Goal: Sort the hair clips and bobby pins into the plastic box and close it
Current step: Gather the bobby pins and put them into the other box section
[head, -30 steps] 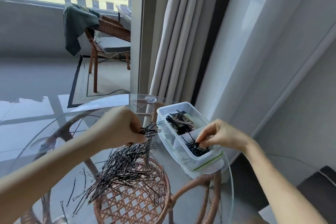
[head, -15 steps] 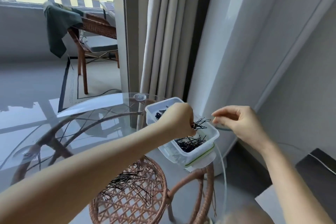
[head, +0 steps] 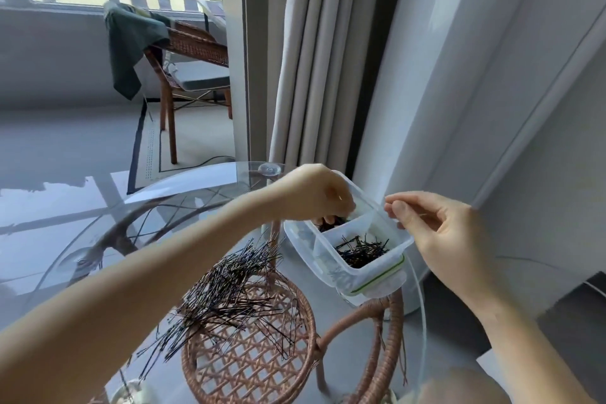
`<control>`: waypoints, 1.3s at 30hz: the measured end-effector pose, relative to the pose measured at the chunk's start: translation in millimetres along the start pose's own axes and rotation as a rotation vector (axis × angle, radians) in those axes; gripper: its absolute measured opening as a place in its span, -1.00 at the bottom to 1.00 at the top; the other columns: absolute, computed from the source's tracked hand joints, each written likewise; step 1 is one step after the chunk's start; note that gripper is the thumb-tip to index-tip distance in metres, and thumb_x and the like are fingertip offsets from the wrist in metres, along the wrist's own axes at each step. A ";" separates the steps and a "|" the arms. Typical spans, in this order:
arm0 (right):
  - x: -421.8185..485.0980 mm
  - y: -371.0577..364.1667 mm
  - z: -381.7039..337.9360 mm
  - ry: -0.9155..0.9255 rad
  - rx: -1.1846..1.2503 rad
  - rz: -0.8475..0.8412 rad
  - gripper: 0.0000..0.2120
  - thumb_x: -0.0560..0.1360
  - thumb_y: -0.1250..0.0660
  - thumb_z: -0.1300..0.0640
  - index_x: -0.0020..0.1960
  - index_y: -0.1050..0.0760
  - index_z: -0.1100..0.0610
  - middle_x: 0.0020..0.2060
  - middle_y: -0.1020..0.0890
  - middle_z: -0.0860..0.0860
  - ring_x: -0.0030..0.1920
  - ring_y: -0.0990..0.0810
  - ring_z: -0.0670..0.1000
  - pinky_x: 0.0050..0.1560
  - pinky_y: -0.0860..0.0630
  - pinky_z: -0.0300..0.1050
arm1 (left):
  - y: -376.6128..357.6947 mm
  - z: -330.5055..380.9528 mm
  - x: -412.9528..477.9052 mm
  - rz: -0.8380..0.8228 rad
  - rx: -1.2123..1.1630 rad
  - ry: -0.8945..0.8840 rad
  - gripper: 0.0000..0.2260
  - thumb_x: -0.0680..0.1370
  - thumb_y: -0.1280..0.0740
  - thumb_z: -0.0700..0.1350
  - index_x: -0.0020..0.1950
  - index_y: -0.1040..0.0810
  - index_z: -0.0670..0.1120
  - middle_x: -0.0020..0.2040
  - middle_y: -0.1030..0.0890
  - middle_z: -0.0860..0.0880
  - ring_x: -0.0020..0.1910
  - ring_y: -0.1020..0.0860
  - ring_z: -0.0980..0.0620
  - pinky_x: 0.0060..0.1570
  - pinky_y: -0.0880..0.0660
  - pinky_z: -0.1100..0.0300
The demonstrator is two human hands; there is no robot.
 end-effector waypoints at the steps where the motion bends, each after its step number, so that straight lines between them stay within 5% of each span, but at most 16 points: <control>1: -6.9 -7.0 -12.5 0.027 0.021 0.008 -0.88 0.45 -0.30 -0.02 -0.08 -0.60 -0.11 -0.21 -0.68 -0.20 -0.17 -0.65 -0.19 -0.15 -0.57 -0.34 | 12.4 -15.3 -9.4 0.121 -0.050 0.008 -0.82 0.48 -0.33 -0.06 -0.21 -0.63 -0.13 -0.35 -0.67 -0.02 -0.41 -0.60 0.12 -0.33 -0.55 0.27; 4: -34.2 -41.6 -35.0 0.081 0.051 -0.075 -0.86 0.49 -0.30 0.01 -0.05 -0.62 -0.02 -0.19 -0.67 -0.21 -0.15 -0.62 -0.25 -0.17 -0.49 -0.47 | 22.2 -72.9 -40.2 0.279 0.090 0.108 -0.77 0.54 -0.26 -0.02 -0.19 -0.63 -0.09 -0.27 -0.67 0.03 -0.36 -0.58 0.18 -0.26 -0.48 0.27; 7: -62.3 -88.8 -35.6 0.075 -0.070 -0.240 -0.80 0.51 -0.23 0.03 0.03 -0.60 0.04 -0.14 -0.67 -0.16 -0.07 -0.58 -0.24 -0.12 -0.46 -0.44 | -7.6 -116.5 -56.5 0.020 0.282 0.166 -0.69 0.59 -0.14 0.03 0.12 -0.60 -0.07 0.15 -0.62 -0.04 0.10 -0.57 0.00 0.13 -0.50 0.08; 10: -81.8 -131.6 -13.3 -0.024 -0.214 -0.396 -0.65 0.58 -0.12 0.02 0.32 -0.39 0.08 0.23 -0.56 -0.01 0.23 -0.46 -0.12 0.20 -0.27 -0.39 | -36.8 -130.1 -58.4 -0.143 0.225 0.146 -0.65 0.61 -0.04 0.07 0.36 -0.39 0.09 0.44 -0.32 0.12 0.47 -0.17 0.02 0.46 -0.09 0.02; 12: -88.5 -150.5 3.2 -0.123 -0.270 -0.473 -0.55 0.60 -0.03 0.02 0.46 -0.14 0.12 0.45 -0.28 0.04 0.46 -0.17 -0.06 0.39 -0.03 -0.31 | -51.6 -129.1 -56.2 -0.193 0.207 0.099 -0.64 0.62 0.00 0.07 0.40 -0.31 0.14 0.47 -0.21 0.19 0.51 0.00 0.05 0.46 0.11 0.05; 15: -92.2 -168.3 10.8 -0.164 -0.287 -0.515 -0.50 0.62 0.02 0.03 0.49 0.05 0.15 0.52 -0.04 0.05 0.50 0.09 -0.07 0.42 0.22 -0.26 | -59.6 -125.8 -60.2 -0.203 0.118 0.047 -0.66 0.63 -0.02 0.03 0.37 -0.37 0.09 0.44 -0.26 0.21 0.50 0.00 0.12 0.46 0.13 0.14; 23: -117.0 -191.4 -3.6 0.009 -0.176 -0.605 -0.52 0.62 0.06 0.01 0.50 0.03 0.11 0.51 -0.03 -0.02 0.40 0.28 -0.25 0.37 0.35 -0.35 | -49.3 -137.0 -117.2 -0.177 -0.166 0.055 -0.75 0.57 -0.19 0.01 0.17 -0.58 0.06 0.26 -0.48 0.19 0.30 -0.33 0.35 0.39 -0.19 0.29; 26: -117.4 -186.8 -11.2 0.012 -0.022 -0.534 -0.56 0.60 -0.02 0.05 0.47 -0.12 0.07 0.46 -0.21 -0.07 0.37 0.10 -0.41 0.37 0.19 -0.48 | -36.4 -136.4 -138.8 -0.108 -0.314 0.096 -0.71 0.50 -0.20 0.14 0.07 -0.63 0.09 0.20 -0.56 0.16 0.24 -0.42 0.38 0.37 -0.29 0.22; 29: -94.5 -176.1 -5.1 -0.039 0.001 -0.360 -0.62 0.59 -0.09 0.08 0.40 -0.27 0.09 0.41 -0.34 0.00 0.42 -0.14 -0.25 0.46 -0.07 -0.25 | -13.6 -136.4 -164.0 0.109 -0.424 0.127 -0.60 0.43 -0.15 0.34 0.06 -0.60 0.18 0.21 -0.55 0.19 0.31 -0.38 0.29 0.41 -0.22 0.11; 34: -67.0 -193.0 -0.9 -0.146 -0.082 -0.421 -0.59 0.60 -0.05 0.01 0.40 -0.25 0.14 0.44 -0.29 0.07 0.47 -0.12 -0.03 0.48 0.04 -0.12 | -11.5 -155.9 -216.3 0.475 0.103 0.524 -0.44 0.49 0.13 0.26 0.36 -0.38 0.11 0.44 -0.33 0.00 0.45 -0.21 0.03 0.44 -0.10 -0.04; 39: -74.3 -219.9 -23.1 -0.185 -0.008 -0.318 -0.67 0.60 -0.05 0.04 0.26 -0.39 0.18 0.26 -0.50 0.09 0.37 -0.32 0.05 0.47 -0.05 0.01 | -52.2 -134.3 -218.7 0.558 0.057 0.629 -0.41 0.49 0.17 0.24 0.44 -0.24 0.05 0.49 -0.21 -0.11 0.51 -0.01 -0.04 0.49 0.13 0.00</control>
Point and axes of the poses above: each hand's wrist, its own x-axis towards the middle knuckle, its own y-axis out of the back of the hand, z = x × y, the point moved 4 cm from there along x, towards the middle knuckle
